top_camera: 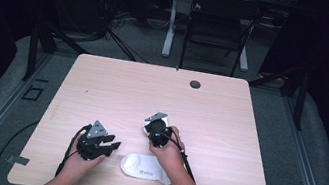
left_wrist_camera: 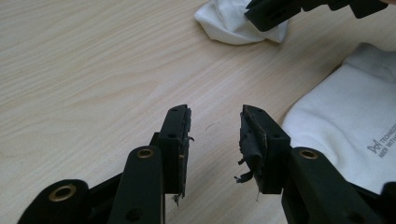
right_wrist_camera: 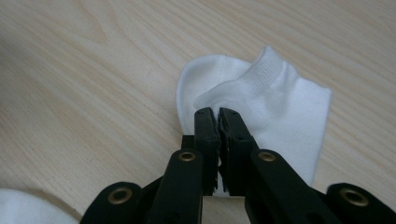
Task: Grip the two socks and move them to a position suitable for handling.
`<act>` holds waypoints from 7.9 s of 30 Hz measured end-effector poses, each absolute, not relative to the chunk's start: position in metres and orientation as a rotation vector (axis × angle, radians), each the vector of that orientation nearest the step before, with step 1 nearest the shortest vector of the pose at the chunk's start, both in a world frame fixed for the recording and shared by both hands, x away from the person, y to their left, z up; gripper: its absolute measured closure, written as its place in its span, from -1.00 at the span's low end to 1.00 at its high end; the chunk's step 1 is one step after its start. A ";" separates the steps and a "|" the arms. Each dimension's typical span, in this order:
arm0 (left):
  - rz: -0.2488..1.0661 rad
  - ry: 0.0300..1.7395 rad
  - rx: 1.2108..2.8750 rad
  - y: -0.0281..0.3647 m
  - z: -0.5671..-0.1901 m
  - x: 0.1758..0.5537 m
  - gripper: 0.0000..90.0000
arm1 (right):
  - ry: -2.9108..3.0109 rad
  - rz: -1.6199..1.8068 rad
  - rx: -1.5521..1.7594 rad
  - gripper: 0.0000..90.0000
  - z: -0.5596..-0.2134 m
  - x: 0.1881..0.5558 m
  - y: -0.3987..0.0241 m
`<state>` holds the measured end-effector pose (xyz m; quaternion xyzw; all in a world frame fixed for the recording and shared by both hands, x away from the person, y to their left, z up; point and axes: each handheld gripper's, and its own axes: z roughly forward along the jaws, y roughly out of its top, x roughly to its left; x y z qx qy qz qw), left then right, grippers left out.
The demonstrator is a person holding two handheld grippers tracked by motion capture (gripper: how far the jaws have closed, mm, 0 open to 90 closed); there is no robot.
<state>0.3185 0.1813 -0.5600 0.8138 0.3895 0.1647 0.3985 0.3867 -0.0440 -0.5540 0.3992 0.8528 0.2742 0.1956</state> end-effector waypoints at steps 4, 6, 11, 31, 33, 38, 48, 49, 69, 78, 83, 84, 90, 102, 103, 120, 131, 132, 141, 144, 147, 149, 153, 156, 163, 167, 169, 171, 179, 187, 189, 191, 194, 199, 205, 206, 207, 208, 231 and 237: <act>0.418 0.982 2.070 0.181 -0.560 0.319 0.38 | 2.385 0.779 1.136 0.94 -0.551 0.385 -0.047; 0.417 0.981 2.071 0.181 -0.561 0.319 0.38 | 2.369 0.813 1.156 0.94 -0.550 0.384 -0.047; 0.417 0.982 2.073 0.180 -0.561 0.319 0.38 | 2.350 0.853 1.172 0.94 -0.543 0.380 -0.050; 0.439 0.954 2.064 0.164 -0.551 0.327 0.47 | 2.287 1.045 1.204 0.94 -0.517 0.359 -0.073; 0.455 0.948 2.071 0.161 -0.549 0.329 0.53 | 2.285 1.057 1.198 0.94 -0.517 0.358 -0.075; 0.451 0.952 2.057 0.154 -0.546 0.341 0.80 | 2.291 1.067 1.188 0.94 -0.516 0.352 -0.078; 0.450 0.919 2.094 0.129 -0.548 0.361 0.99 | 2.310 1.077 1.167 0.94 -0.518 0.348 -0.078; 0.448 0.913 2.097 0.126 -0.549 0.363 0.99 | 2.303 1.089 1.171 0.94 -0.518 0.347 -0.078; 0.438 0.956 2.164 0.124 -0.572 0.379 0.99 | 2.290 1.114 1.204 0.94 -0.522 0.344 -0.094; 0.419 1.004 2.155 0.133 -0.579 0.377 0.98 | 2.266 1.092 1.273 0.94 -0.531 0.347 -0.114; 0.411 1.015 2.143 0.136 -0.580 0.375 0.98 | 2.256 1.058 1.308 0.94 -0.541 0.348 -0.126; 0.415 1.017 2.136 0.137 -0.580 0.375 0.98 | 2.250 1.058 1.313 0.94 -0.542 0.348 -0.127; 0.402 1.017 2.137 0.139 -0.580 0.373 0.98 | 2.245 1.017 1.368 0.94 -0.554 0.351 -0.138; 0.401 1.016 2.132 0.140 -0.581 0.370 0.98 | 2.229 1.013 1.424 0.76 -0.566 0.354 -0.146; 0.400 1.017 2.131 0.140 -0.581 0.370 0.98 | 2.219 1.027 1.422 0.74 -0.563 0.353 -0.147; 0.388 1.009 2.130 0.142 -0.581 0.371 0.98 | 2.251 0.995 1.324 0.78 -0.563 0.371 -0.120; 0.371 1.022 2.099 0.144 -0.583 0.370 0.98 | 2.228 0.946 1.407 0.90 -0.576 0.377 -0.133; 0.371 1.023 2.098 0.144 -0.583 0.370 0.98 | 2.228 0.950 1.412 0.90 -0.576 0.377 -0.135; 0.370 1.013 2.109 0.145 -0.582 0.365 0.98 | 2.214 0.980 1.441 0.88 -0.577 0.374 -0.143; 0.370 1.004 2.102 0.145 -0.580 0.364 0.89 | 2.226 0.982 1.438 0.82 -0.576 0.373 -0.141; 0.377 1.008 2.092 0.147 -0.577 0.365 0.84 | 2.222 0.994 1.430 0.80 -0.574 0.372 -0.140; 0.396 1.010 2.083 0.147 -0.573 0.366 0.78 | 2.221 1.011 1.430 0.79 -0.571 0.371 -0.140; 0.423 1.002 2.078 0.148 -0.567 0.369 0.68 | 2.216 1.011 1.406 0.78 -0.566 0.372 -0.140; 0.432 1.013 2.086 0.147 -0.567 0.373 0.61 | 2.211 1.020 1.398 0.76 -0.562 0.373 -0.138; 0.440 1.004 2.119 0.138 -0.571 0.374 0.54 | 2.207 1.006 1.397 0.74 -0.563 0.375 -0.138; 0.434 1.012 2.142 0.136 -0.575 0.376 0.49 | 2.215 0.997 1.398 0.71 -0.563 0.376 -0.138; 0.422 1.017 2.157 0.136 -0.579 0.376 0.46 | 2.213 0.997 1.395 0.70 -0.563 0.376 -0.139; 0.411 1.026 2.136 0.137 -0.581 0.376 0.44 | 2.208 1.003 1.397 0.67 -0.563 0.376 -0.139; 0.403 1.006 2.134 0.138 -0.582 0.376 0.50 | 2.200 0.981 1.422 0.52 -0.567 0.379 -0.143; 0.383 0.989 2.127 0.136 -0.582 0.375 0.73 | 2.220 0.954 1.411 0.46 -0.577 0.380 -0.140; 0.378 0.986 2.126 0.136 -0.582 0.375 0.78 | 2.224 0.948 1.404 0.50 -0.577 0.379 -0.141; 0.371 0.986 2.122 0.136 -0.583 0.375 0.82 | 2.223 0.952 1.399 0.58 -0.577 0.378 -0.140; 0.367 0.990 2.117 0.136 -0.583 0.374 0.91 | 2.237 0.960 1.394 0.73 -0.577 0.377 -0.140; 0.354 1.011 2.112 0.138 -0.581 0.376 0.95 | 2.254 0.956 1.375 0.85 -0.576 0.376 -0.139; 0.347 1.016 2.096 0.142 -0.577 0.375 0.96 | 2.236 1.005 1.401 0.87 -0.571 0.375 -0.143; 0.353 1.016 2.090 0.142 -0.576 0.375 0.96 | 2.233 1.016 1.402 0.87 -0.570 0.374 -0.144; 0.350 1.018 2.083 0.143 -0.576 0.375 0.96 | 2.235 1.021 1.400 0.87 -0.569 0.374 -0.144; 0.351 1.016 2.083 0.144 -0.574 0.374 0.96 | 2.232 1.029 1.399 0.87 -0.567 0.373 -0.144; 0.363 0.950 2.061 0.146 -0.549 0.353 0.95 | 2.238 1.096 1.319 0.87 -0.536 0.356 -0.141; 0.368 0.936 2.055 0.146 -0.544 0.345 0.95 | 2.245 1.092 1.278 0.87 -0.530 0.346 -0.138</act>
